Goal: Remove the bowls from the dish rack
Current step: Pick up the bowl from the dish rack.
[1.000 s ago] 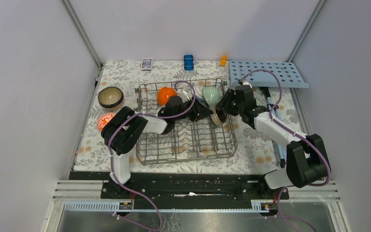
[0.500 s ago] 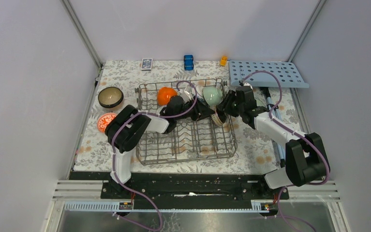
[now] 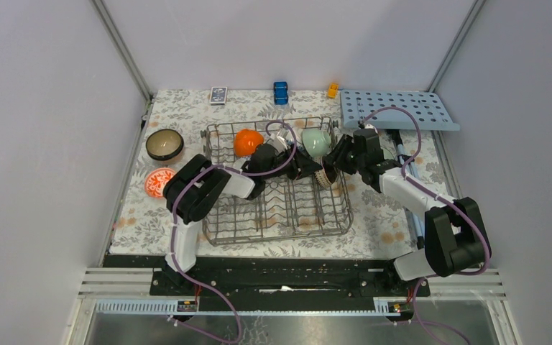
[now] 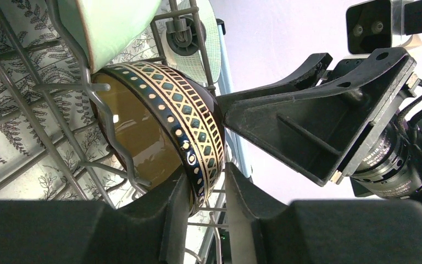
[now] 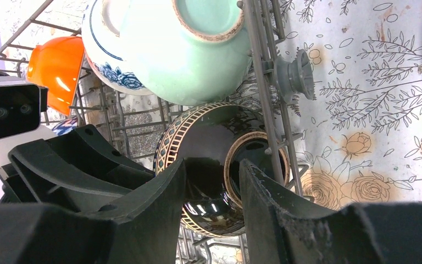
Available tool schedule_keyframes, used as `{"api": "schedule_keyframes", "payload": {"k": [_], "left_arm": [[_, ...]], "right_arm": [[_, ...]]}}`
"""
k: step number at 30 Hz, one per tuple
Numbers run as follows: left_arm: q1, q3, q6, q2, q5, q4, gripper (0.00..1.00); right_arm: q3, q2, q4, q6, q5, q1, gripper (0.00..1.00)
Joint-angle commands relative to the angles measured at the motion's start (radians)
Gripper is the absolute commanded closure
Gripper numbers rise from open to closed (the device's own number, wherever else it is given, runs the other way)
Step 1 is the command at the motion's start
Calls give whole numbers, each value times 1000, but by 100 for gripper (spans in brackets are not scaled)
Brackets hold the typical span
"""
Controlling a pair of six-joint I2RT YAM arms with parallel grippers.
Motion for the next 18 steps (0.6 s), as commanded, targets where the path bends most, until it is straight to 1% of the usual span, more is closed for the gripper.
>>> {"api": "schedule_keyframes", "payload": {"k": [1,7,12,14,16,18], "left_arm": [[-11,38,-19,9,33,157,70],[-12,44,-39,23,43,211,80],[-13,50,-40,30,49,225,87],[-13,50,-44,35,54,239,92],[-13,49,-52,40,58,257,100],[-13,46,-60,44,61,280,100]], "right_arm": [[-3,-13,12,16,-33,-1,53],[1,-17,10,19,-40,-1,53],[4,-19,10,20,-48,-3,53],[5,-18,10,21,-53,-3,52],[7,-20,9,24,-55,-3,52],[10,-25,5,26,-58,-3,51]]}}
